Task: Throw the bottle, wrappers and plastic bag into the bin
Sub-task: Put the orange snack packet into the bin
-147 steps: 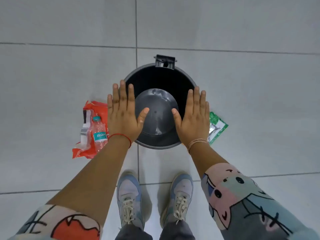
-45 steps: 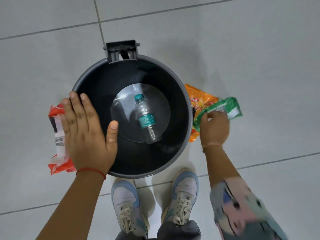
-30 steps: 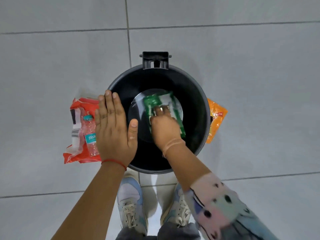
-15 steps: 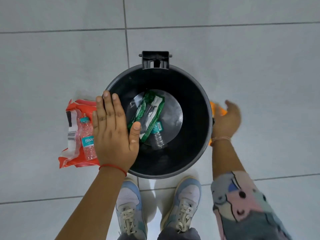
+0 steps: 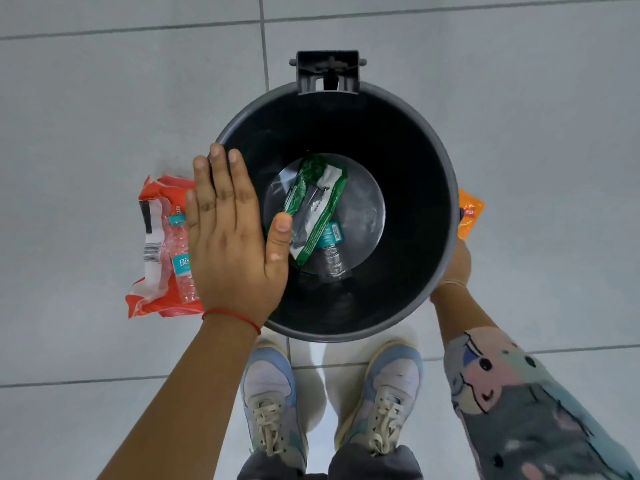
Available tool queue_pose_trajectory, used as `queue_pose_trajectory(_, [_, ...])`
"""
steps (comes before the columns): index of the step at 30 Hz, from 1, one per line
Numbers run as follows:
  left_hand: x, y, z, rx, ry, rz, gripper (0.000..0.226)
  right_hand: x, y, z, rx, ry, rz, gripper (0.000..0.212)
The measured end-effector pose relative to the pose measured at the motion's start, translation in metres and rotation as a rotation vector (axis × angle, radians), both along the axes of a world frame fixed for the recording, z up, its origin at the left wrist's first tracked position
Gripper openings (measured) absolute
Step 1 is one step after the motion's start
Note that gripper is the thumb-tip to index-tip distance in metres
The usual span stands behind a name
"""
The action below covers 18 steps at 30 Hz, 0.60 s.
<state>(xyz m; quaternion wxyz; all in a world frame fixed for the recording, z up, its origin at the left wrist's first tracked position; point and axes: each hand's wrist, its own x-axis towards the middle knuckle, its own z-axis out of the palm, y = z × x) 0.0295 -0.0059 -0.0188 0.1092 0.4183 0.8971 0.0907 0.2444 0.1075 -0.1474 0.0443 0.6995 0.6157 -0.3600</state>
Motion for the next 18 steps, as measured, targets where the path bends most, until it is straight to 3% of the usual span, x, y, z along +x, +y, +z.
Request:
queue_pose_trajectory(2, [-0.001,0.0,0.002,0.002,-0.025,0.004,0.081,-0.001,0.011,0.041,0.179,-0.091,0.102,0.034])
queue_pose_trajectory(6, [-0.003,-0.001,0.005,-0.012,-0.054,0.002,0.081,-0.002,0.016,0.147,0.561,0.081,0.222,0.038])
queue_pose_trajectory(9, [-0.004,0.0,0.006,0.009,-0.089,0.012,0.081,-0.024,0.004,0.218,0.738,0.164,0.485,0.036])
queue_pose_trajectory(12, [-0.004,0.0,0.008,0.054,-0.14,0.023,0.082,-0.062,-0.016,0.217,0.596,0.215,0.717,0.041])
queue_pose_trajectory(18, [-0.006,-0.002,0.006,0.049,-0.109,0.014,0.083,-0.123,-0.033,0.114,-0.039,-0.195,0.974,0.056])
